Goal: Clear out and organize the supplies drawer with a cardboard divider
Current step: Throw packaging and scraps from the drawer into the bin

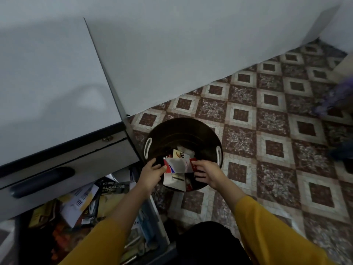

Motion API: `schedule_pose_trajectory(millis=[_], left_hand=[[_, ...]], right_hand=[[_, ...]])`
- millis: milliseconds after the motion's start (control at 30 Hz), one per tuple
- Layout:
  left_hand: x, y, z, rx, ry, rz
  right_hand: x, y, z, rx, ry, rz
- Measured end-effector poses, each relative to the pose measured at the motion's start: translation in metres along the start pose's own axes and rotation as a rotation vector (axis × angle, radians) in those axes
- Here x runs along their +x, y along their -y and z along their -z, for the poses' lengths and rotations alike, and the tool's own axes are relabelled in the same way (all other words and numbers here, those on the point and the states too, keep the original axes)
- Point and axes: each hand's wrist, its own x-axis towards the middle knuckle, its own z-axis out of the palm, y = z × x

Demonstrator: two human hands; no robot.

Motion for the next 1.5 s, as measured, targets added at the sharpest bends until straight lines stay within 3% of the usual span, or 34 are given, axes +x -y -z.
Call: schedule_pose_trajectory(millis=[533,1067,1267,1500], left_hand=[[-0.106,0.002,0.058,0.065,-0.047,-0.154],[-0.192,0.083,0.169,-0.115,-0.301,-0.112],[-0.188,0.113,0.19,-0.128,-0.354,-0.011],[-0.172,0.133,0.206,-0.145,-0.353,0.06]], right_hand=[[-0.108,-0.003,-0.048,-0.04,0.124,0.157],[-0.166,-0.064,-0.145,-0.318,0.271,0.209],[-0.139,-0.094,-0.161,-0.846,0.088,0.368],[-0.115,-0.113,-0.176,-1.355,0.104,0.436]])
